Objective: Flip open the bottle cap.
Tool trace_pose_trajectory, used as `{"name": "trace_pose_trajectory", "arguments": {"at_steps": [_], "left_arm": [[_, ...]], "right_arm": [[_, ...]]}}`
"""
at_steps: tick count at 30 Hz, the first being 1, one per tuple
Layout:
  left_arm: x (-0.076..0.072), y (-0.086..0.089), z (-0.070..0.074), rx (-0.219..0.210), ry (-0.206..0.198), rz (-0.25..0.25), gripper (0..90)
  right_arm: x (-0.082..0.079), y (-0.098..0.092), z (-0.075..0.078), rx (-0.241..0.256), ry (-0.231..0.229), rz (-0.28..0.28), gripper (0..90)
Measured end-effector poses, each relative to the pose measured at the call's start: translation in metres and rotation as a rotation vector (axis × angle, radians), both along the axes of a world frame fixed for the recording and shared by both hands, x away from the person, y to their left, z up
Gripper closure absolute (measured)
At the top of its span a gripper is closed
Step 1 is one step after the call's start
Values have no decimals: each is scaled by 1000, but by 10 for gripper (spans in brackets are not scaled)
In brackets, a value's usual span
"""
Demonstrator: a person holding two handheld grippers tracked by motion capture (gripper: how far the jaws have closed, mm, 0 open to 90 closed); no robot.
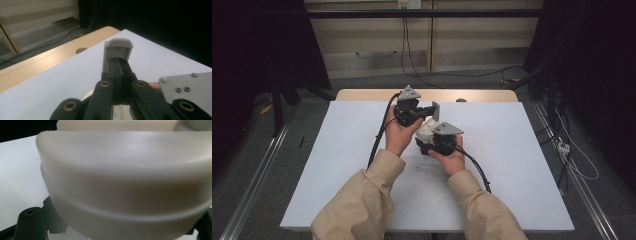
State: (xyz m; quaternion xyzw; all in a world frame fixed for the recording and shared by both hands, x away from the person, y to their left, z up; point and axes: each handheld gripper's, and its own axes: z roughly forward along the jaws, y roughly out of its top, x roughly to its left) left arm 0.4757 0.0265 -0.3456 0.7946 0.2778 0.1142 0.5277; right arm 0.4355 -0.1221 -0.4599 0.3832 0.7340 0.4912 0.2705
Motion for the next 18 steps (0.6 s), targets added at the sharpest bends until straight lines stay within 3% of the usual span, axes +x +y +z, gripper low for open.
{"name": "trace_pose_trajectory", "arguments": {"at_steps": [18], "left_arm": [[7,-6,-2,-2,0,1,900]], "right_arm": [[0,0,0,-3,3,0,188]]}}
